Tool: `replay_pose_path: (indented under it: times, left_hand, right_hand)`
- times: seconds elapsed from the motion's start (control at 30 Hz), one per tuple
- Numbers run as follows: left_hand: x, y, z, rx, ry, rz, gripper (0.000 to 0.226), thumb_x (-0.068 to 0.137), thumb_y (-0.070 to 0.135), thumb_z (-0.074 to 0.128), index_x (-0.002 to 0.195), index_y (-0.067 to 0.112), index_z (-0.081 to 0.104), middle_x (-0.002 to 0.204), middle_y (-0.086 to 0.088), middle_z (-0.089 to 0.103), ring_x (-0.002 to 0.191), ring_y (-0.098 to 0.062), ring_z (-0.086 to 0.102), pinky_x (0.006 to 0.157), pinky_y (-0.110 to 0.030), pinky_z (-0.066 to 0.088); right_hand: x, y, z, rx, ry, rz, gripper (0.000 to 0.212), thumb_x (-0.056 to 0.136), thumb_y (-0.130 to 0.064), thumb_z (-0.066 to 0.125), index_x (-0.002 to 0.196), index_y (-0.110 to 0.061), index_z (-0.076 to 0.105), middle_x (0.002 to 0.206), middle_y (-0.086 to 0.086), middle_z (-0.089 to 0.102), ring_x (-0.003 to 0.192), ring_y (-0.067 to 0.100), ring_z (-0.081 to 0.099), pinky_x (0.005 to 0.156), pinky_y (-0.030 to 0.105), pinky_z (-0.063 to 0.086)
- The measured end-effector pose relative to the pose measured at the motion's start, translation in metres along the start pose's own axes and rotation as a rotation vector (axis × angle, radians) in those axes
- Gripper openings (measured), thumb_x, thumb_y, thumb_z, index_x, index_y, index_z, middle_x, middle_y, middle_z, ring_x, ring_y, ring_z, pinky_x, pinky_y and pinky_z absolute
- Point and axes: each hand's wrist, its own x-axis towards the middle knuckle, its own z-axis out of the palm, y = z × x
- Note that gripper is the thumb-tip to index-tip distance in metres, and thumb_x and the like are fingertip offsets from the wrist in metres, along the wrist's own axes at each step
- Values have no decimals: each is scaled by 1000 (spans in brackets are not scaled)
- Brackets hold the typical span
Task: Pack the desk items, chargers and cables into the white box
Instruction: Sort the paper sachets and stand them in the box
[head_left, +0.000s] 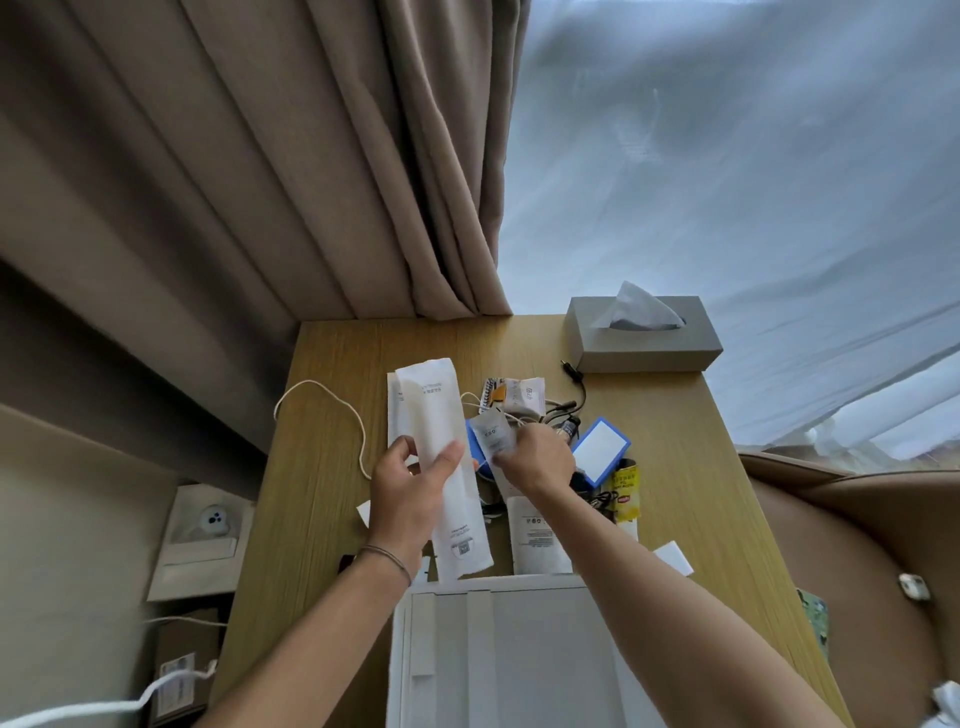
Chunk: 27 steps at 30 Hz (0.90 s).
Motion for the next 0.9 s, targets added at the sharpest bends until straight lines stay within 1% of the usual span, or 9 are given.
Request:
replay_pose_path:
  times: [0.1, 0.23, 0.33, 0.43, 0.5, 0.57, 0.73, 0.83, 0.9]
  left_hand:
    - [-3, 1, -5, -17, -5, -37, 28, 85, 32, 77, 100, 13, 63, 81, 2, 76, 73, -15, 73, 62, -34, 59]
    - [-7, 3, -8, -69, -14, -52, 22, 89, 30, 73, 100, 16, 60, 78, -4, 77, 69, -18, 73, 61, -33, 59]
    - [-12, 6, -8, -84, -30, -62, 16, 93, 28, 67, 104, 17, 63, 87, -10, 76, 77, -25, 73, 71, -41, 60]
    - [-21, 9, -10, -105, -56, -72, 9, 97, 24, 62, 102, 18, 67, 88, -7, 76, 78, -23, 72, 70, -37, 59]
    - [-27, 10, -14, -93, -73, -81, 9, 98, 23, 60, 103, 21, 67, 90, -5, 75, 83, -23, 71, 74, -39, 58]
    - [-35, 10, -19, -75, -93, -82, 9, 98, 21, 59, 103, 22, 67, 90, -3, 75, 84, -23, 70, 76, -40, 57]
    - [-61, 10, -30, -69, -111, -70, 8, 98, 20, 59, 102, 20, 66, 84, 1, 75, 79, -19, 69, 71, -37, 57]
    - [-77, 3, -36, -78, -105, -89, 11, 98, 18, 59, 105, 20, 66, 93, -5, 74, 87, -25, 69, 81, -43, 57]
    - [-89, -5, -39, -78, -94, -96, 12, 98, 16, 59, 100, 24, 67, 91, -2, 75, 88, -24, 70, 83, -43, 57]
  right_hand:
    - [1, -4, -6, 141, 13, 13, 19, 84, -37, 72, 89, -18, 69, 84, -3, 66, 79, 18, 64, 59, 30, 52]
    - [-3, -6, -22, 352, 48, -8, 19, 92, -29, 69, 80, -20, 57, 85, -2, 65, 80, 18, 62, 59, 27, 46]
    - [-12, -9, -42, 495, 106, -41, 17, 92, -26, 71, 88, -17, 58, 95, -1, 68, 85, 17, 65, 64, 29, 52]
    - [-26, -13, -65, 686, 178, -84, 17, 93, -24, 71, 102, -19, 58, 95, 0, 74, 82, 10, 70, 64, 30, 55]
    - [-36, -18, -82, 762, 235, -138, 25, 94, -19, 69, 115, -24, 57, 91, -4, 73, 77, 1, 69, 63, 26, 55]
    - [-49, -23, -98, 799, 266, -189, 36, 95, -16, 67, 127, -27, 55, 92, -4, 70, 78, 1, 68, 63, 21, 56]
    - [-87, -27, -130, 947, 162, -301, 31, 96, -2, 60, 122, -18, 61, 100, 2, 71, 80, 2, 71, 62, 17, 56]
    - [-113, -17, -132, 978, 44, -288, 27, 92, 2, 61, 112, -13, 70, 103, 2, 75, 86, 11, 71, 70, 21, 56]
    - [-130, -7, -128, 968, -27, -281, 28, 89, 3, 62, 102, -19, 73, 98, -3, 77, 87, 10, 70, 74, 25, 55]
